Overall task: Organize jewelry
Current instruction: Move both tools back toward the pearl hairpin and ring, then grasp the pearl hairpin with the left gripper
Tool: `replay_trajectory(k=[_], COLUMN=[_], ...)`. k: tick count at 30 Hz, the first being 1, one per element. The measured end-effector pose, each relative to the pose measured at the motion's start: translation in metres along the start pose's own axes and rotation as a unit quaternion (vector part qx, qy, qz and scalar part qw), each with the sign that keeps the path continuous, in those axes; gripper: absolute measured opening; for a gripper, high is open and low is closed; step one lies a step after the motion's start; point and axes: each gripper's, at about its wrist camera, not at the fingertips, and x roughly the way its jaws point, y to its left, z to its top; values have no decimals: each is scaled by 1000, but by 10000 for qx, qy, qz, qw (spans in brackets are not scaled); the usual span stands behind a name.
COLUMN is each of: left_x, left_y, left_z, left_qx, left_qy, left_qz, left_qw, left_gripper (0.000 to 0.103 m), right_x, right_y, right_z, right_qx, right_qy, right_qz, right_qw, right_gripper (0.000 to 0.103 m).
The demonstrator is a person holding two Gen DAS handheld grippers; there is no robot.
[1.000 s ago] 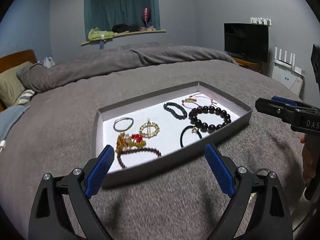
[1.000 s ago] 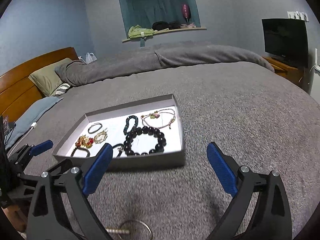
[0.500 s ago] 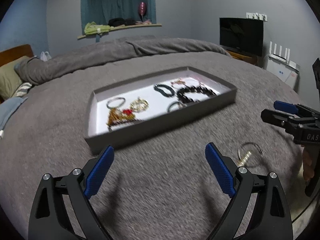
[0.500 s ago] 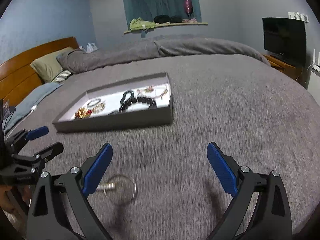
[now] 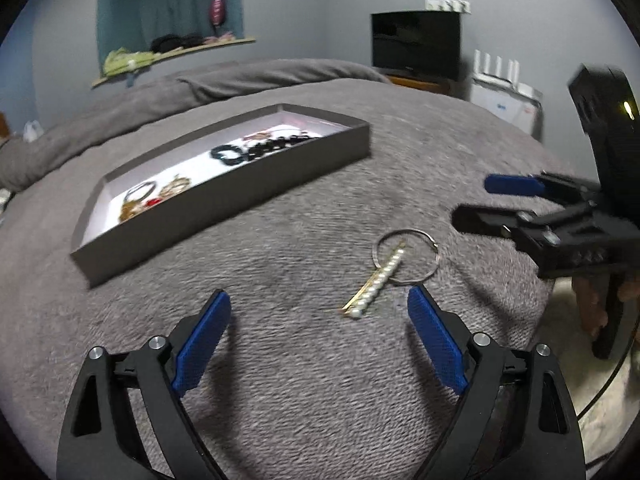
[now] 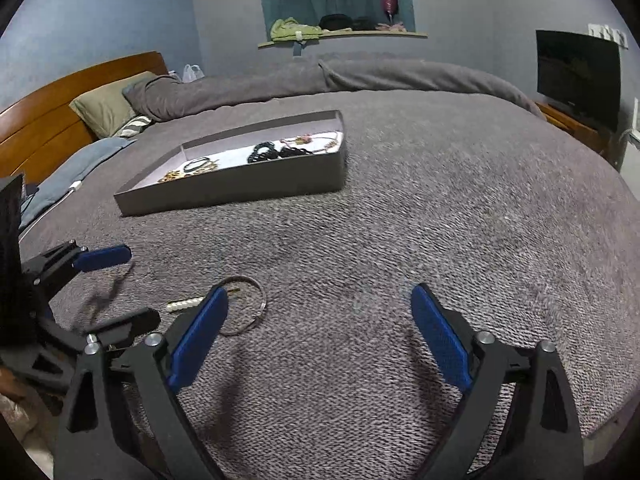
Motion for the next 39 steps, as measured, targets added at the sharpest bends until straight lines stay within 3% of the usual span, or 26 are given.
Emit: replay_trajectory(k=[1,3,5,10,16,21,29,32,34,36,39], left_x=[1,4,8,14,20,21,14,11,10,9,5], left_y=[-5,-9,-11,-13,-21,-21,-18,-15,-13,-11,-9], left_z=[0,1,2,1,0,0,1,1,2,2,3], left_qx=[128,238,276,345,494,492,500,501,481,455,441], left_qy=[-37,-34,39,116,238,288,195,161,151,135,87], left_qz=[46,11,-65,-153,-278,-398,-264,-194,-157,-144,-99], left_qw=[9999,9997,9996,9992,9981,9976,9982,9984,9986,9988,9989], left_gripper=[87,71,61,48,32,10,9,9,9,9,9], right_x=[1,4,6,9,18,21,27,31,34,32,27], right_y=[-1,-4,-2,9,18,17,21,26,31,36,39], right_z=[0,-1,-2,-4,-4,-3,1,2,2,2,3], right_qx=[24,64,50,-184,-212,-137,-90,-168,-268,-361,-460], right_qy=[42,130,205,277,477,526,566,603,660,604,440], right_qz=[-36,19,136,288,431,470,539,572,571,505,438], right_qw=[10000,9999,9997,9990,9977,9974,9969,9964,9958,9962,9970], right_gripper=[75,64,57,41,37,36,32,25,11,6,5])
